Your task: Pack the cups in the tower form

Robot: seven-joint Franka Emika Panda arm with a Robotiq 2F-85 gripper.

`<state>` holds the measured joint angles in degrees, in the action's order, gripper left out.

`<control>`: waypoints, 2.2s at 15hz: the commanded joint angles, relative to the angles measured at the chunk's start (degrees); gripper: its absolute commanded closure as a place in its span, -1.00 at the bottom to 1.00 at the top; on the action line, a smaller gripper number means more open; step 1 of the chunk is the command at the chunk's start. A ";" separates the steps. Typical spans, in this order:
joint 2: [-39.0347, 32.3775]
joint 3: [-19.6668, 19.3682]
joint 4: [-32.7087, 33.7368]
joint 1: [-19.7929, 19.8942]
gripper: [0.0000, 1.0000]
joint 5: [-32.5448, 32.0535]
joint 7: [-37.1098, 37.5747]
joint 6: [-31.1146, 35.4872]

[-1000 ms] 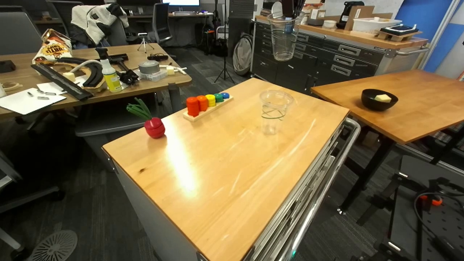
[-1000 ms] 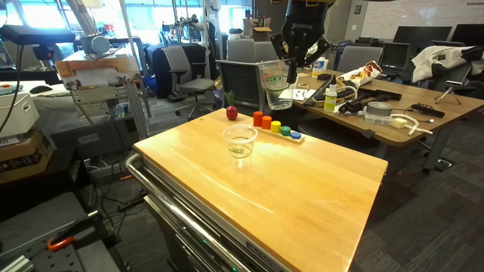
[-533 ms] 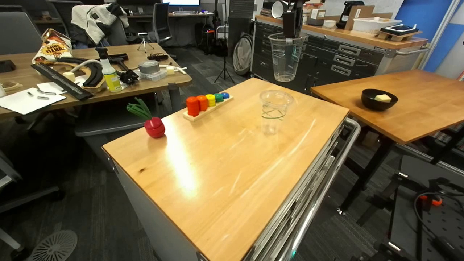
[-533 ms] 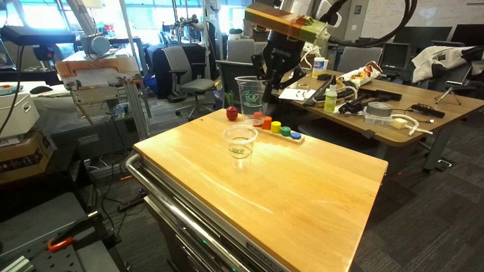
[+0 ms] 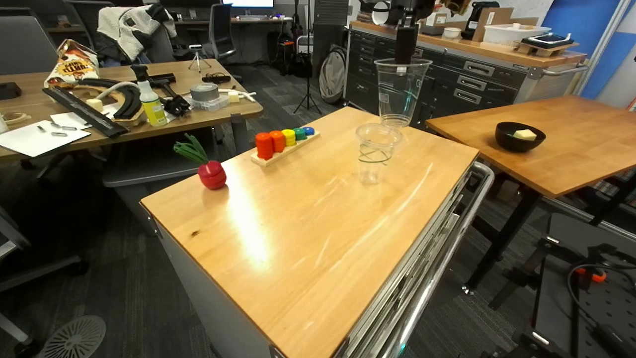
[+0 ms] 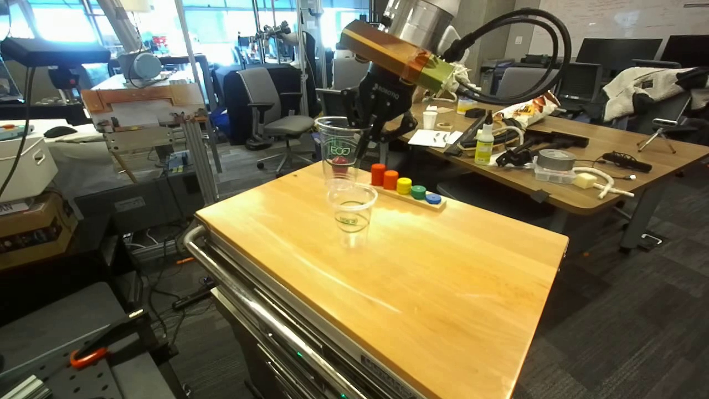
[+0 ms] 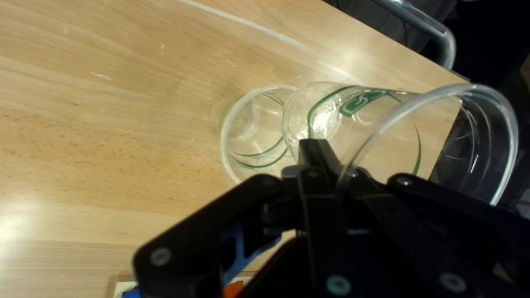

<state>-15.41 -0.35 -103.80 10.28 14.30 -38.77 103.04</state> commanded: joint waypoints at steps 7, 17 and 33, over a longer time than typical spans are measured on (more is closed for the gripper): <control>2.87 0.19 -7.50 -0.42 0.99 3.87 -8.97 7.45; 1.81 0.37 -8.04 -1.02 0.99 6.87 -11.06 12.89; 0.23 -0.87 -7.68 -0.63 0.60 3.28 -10.36 18.80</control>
<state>-14.52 -0.95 -111.46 9.76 18.89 -48.67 119.81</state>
